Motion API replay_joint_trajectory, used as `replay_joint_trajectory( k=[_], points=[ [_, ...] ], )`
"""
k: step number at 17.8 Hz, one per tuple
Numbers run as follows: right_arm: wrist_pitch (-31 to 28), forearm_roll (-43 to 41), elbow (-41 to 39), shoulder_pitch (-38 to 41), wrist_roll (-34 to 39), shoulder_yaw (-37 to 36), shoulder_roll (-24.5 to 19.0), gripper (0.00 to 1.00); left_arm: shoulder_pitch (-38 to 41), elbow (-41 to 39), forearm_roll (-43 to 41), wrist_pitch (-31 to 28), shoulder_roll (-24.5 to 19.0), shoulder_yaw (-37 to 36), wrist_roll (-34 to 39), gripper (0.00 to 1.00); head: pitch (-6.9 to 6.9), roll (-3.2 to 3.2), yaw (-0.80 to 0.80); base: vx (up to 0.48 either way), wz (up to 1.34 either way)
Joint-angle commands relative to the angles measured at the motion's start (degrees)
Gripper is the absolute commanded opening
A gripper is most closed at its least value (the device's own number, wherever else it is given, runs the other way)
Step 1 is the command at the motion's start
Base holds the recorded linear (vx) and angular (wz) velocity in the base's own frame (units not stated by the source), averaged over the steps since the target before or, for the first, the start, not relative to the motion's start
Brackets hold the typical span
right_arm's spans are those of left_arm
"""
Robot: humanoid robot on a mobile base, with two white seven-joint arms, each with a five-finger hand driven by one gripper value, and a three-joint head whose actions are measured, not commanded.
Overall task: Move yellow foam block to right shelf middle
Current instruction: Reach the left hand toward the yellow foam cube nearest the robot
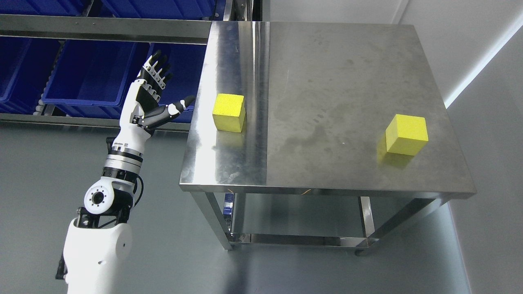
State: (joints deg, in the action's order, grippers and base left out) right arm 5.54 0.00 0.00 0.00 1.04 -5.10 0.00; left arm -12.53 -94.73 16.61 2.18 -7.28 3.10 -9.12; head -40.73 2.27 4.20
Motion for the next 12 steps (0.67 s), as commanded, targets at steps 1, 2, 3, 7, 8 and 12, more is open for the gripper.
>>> replay_joint_trajectory(
  k=[1, 2, 3, 7, 8, 12],
  points=[
    [0.0, 0.0, -1.0, -0.1, 0.0, 0.0, 1.0, 1.0, 0.1, -0.2, 0.1, 0.1, -0.8, 0.2, 0.0, 1.0, 0.0, 0.0, 0.0, 0.0, 0.0],
    [0.0, 0.0, -1.0, -0.1, 0.0, 0.0, 1.0, 1.0, 0.1, -0.2, 0.1, 0.8, -1.0, 0.4, 0.0, 1.0, 0.0, 0.0, 0.0, 0.0, 0.0],
    [0.0, 0.0, -1.0, -0.1, 0.0, 0.0, 1.0, 1.0, 0.1, -0.2, 0.1, 1.7, -1.3, 0.4, 0.0, 1.0, 0.0, 0.0, 0.0, 0.0, 0.0],
    [0.0, 0.0, -1.0, -0.1, 0.0, 0.0, 1.0, 1.0, 2.8, -0.2, 0.1, 6.5, -4.8, 0.5, -8.2, 1.0, 0.0, 0.0, 0.0, 0.001, -0.01],
    [0.0, 0.0, -1.0, -0.1, 0.0, 0.0, 1.0, 1.0, 3.6, -0.1, 0.1, 7.3, -5.4, 0.8, -11.2, 1.0, 0.0, 0.0, 0.0, 0.0, 0.0],
    [0.0, 0.0, -1.0, -0.2, 0.0, 0.0, 1.0, 1.0, 3.8, 1.6, -3.1, 7.1, -7.9, 0.1, -17.9, 0.96, 0.0, 0.0, 0.0, -0.009, -0.04]
  ],
)
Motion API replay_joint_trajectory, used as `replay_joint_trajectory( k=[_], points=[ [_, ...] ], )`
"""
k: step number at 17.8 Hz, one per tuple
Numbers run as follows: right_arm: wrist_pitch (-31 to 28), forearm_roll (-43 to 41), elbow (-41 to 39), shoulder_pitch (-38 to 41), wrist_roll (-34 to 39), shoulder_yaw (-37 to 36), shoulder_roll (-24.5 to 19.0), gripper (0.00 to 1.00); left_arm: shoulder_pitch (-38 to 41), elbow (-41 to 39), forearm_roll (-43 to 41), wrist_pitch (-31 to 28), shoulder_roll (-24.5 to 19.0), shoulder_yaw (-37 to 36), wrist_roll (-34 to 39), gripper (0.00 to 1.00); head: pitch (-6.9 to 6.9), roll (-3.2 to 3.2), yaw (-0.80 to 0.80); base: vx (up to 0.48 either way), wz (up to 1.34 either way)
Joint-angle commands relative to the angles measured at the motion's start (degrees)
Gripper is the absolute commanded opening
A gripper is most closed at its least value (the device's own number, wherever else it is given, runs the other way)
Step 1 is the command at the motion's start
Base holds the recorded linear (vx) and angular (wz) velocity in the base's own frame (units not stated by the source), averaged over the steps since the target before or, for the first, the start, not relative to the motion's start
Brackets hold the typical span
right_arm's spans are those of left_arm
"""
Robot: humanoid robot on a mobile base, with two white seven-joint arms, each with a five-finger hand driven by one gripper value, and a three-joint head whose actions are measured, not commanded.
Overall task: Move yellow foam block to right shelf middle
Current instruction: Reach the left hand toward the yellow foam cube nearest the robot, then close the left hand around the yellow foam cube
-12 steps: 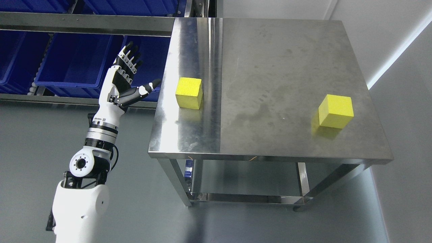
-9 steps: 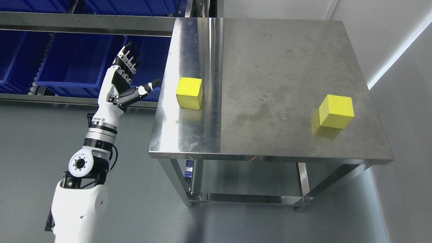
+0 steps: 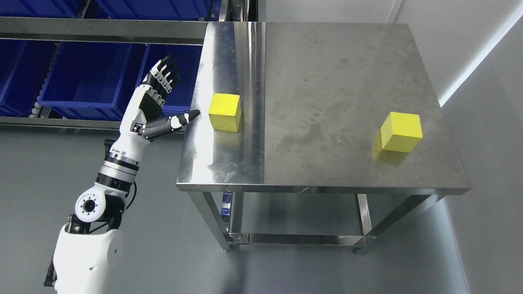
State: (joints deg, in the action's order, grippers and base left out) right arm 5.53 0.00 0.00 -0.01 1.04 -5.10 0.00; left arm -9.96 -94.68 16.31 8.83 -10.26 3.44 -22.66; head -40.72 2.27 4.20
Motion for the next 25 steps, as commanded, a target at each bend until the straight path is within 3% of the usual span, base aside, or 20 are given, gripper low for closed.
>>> replay_joint_trajectory(
  k=[1, 4, 10, 17, 22, 25],
  points=[
    [0.0, 0.0, -1.0, -0.1, 0.0, 0.0, 1.0, 1.0, 0.7, 3.3, -5.7, 0.5, -5.5, -0.5, -5.3, 0.96, 0.0, 0.0, 0.0, -0.018, -0.07],
    [0.0, 0.0, -1.0, -0.1, 0.0, 0.0, 1.0, 1.0, -1.5, 6.9, -12.1, 0.3, -5.5, -0.4, -6.8, 0.96, 0.0, 0.0, 0.0, -0.019, -0.08],
    [0.0, 0.0, -1.0, -0.1, 0.0, 0.0, 1.0, 1.0, -8.7, 13.4, -16.9, -0.7, -3.3, -2.1, -7.4, 0.96, 0.0, 0.0, 0.0, 0.003, 0.02],
    [0.0, 0.0, -1.0, -0.1, 0.0, 0.0, 1.0, 1.0, -14.9, 17.8, -16.9, -8.4, -0.5, -7.9, -10.6, 0.95, 0.0, 0.0, 0.0, 0.0, 0.0],
    [0.0, 0.0, -1.0, -0.1, 0.0, 0.0, 1.0, 1.0, -15.9, 21.4, -16.9, -8.3, 1.1, -8.4, -16.0, 0.83, 0.0, 0.0, 0.0, 0.0, 0.0],
    [0.0, 0.0, -1.0, -0.2, 0.0, 0.0, 1.0, 1.0, -15.9, 21.6, -16.8, -8.2, 1.5, -7.1, -16.4, 0.71, 0.0, 0.0, 0.0, 0.0, 0.0]
  ],
)
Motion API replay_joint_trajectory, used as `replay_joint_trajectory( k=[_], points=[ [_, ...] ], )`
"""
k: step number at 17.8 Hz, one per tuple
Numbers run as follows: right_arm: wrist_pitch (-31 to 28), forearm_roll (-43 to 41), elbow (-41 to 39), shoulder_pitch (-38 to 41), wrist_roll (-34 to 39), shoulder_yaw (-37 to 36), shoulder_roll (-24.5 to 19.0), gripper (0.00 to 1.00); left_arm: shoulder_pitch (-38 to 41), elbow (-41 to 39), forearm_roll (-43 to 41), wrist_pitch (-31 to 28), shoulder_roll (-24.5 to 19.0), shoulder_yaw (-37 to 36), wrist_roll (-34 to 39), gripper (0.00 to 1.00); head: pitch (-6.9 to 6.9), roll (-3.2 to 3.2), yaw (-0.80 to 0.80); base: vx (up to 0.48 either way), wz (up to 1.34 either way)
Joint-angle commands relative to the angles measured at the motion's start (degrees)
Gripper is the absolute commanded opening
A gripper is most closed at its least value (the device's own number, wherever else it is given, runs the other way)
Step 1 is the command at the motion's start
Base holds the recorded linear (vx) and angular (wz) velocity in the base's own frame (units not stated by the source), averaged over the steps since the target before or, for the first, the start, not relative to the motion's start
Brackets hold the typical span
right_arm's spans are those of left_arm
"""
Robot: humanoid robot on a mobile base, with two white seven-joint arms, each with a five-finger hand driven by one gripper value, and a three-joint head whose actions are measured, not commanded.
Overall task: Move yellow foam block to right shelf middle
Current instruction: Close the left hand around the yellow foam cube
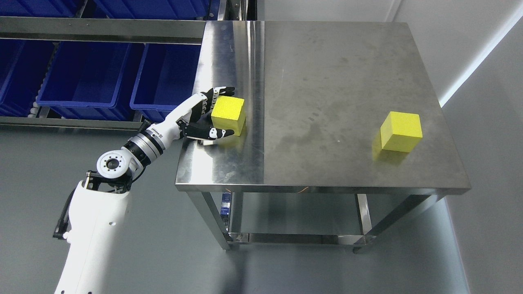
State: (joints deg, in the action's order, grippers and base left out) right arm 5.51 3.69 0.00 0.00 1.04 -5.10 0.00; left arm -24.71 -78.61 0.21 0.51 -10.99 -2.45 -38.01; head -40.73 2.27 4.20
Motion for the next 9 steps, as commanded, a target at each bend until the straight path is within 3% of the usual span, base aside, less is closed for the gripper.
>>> replay_joint_trajectory(
  k=[1, 4, 7, 9],
  points=[
    [0.0, -3.7, -1.0, -0.1, 0.0, 0.0, 1.0, 1.0, -1.1, 5.5, -0.7, 0.2, 2.8, -0.3, -1.0, 0.67, 0.0, 0.0, 0.0, 0.0, 0.0],
    [0.0, -3.7, -1.0, -0.2, 0.0, 0.0, 1.0, 1.0, -1.2, 5.1, -0.5, 0.7, 5.9, 4.4, -1.3, 0.51, 0.0, 0.0, 0.0, 0.002, 0.01],
    [0.0, -3.7, -1.0, -0.1, 0.0, 0.0, 1.0, 1.0, -2.0, 3.5, 0.8, 1.2, 10.0, 9.5, -2.2, 0.42, 0.0, 0.0, 0.0, 0.002, 0.01],
    [0.0, -3.7, -1.0, -0.1, 0.0, 0.0, 1.0, 1.0, -3.8, 1.7, 5.1, 3.2, 10.0, 14.2, -2.1, 0.36, 0.0, 0.0, 0.0, -0.002, -0.02]
  ],
)
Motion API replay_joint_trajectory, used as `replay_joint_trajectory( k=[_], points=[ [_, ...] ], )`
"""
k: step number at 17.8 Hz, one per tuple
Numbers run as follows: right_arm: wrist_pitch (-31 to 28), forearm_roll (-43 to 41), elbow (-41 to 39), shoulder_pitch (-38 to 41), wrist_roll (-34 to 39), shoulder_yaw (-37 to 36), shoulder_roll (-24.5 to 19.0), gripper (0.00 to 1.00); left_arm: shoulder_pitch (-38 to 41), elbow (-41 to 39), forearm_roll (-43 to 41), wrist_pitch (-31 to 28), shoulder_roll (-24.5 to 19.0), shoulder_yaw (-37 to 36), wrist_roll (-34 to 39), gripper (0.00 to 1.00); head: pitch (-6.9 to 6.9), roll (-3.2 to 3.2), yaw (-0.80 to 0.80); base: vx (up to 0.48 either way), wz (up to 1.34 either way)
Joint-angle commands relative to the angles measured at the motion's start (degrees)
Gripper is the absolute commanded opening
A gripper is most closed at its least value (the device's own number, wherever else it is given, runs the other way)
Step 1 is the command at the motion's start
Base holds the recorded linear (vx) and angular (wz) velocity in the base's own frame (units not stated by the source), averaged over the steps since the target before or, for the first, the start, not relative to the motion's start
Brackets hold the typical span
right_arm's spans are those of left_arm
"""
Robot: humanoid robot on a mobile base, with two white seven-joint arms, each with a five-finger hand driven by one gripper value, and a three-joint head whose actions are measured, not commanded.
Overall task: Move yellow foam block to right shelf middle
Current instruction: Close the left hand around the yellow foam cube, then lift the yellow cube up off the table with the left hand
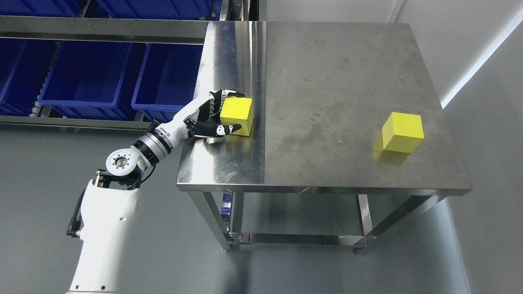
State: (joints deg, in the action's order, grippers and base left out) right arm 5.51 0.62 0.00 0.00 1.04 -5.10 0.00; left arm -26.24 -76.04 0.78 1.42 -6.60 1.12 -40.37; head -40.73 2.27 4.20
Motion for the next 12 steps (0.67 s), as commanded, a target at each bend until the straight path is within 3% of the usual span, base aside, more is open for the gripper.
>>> replay_joint_trajectory(
  k=[1, 4, 6, 8, 12],
  points=[
    [0.0, -0.6, -1.0, -0.2, 0.0, 0.0, 1.0, 1.0, -2.6, -1.1, 7.3, 4.7, 5.6, 11.1, 1.0, 0.34, 0.0, 0.0, 0.0, -0.005, -0.04],
    [0.0, -0.6, -1.0, -0.1, 0.0, 0.0, 1.0, 1.0, -2.7, -1.0, 12.8, 14.2, 5.6, 11.5, 6.9, 0.25, 0.0, 0.0, 0.0, 0.0, -0.03],
    [0.0, -0.6, -1.0, -0.2, 0.0, 0.0, 1.0, 1.0, -2.6, -0.9, 12.9, 19.6, 5.6, 11.2, 14.4, 0.26, 0.0, 0.0, 0.0, 0.0, 0.0],
    [0.0, -0.6, -1.0, -0.1, 0.0, 0.0, 1.0, 1.0, -1.9, -1.0, 12.9, 20.2, 5.6, 11.1, 20.1, 0.27, 0.0, 0.0, 0.0, 0.0, 0.0],
    [0.0, -0.6, -1.0, -0.1, 0.0, 0.0, 1.0, 1.0, -0.2, -1.2, 12.9, 20.7, 5.6, 11.5, 21.5, 0.29, 0.0, 0.0, 0.0, -0.003, 0.0]
  ],
)
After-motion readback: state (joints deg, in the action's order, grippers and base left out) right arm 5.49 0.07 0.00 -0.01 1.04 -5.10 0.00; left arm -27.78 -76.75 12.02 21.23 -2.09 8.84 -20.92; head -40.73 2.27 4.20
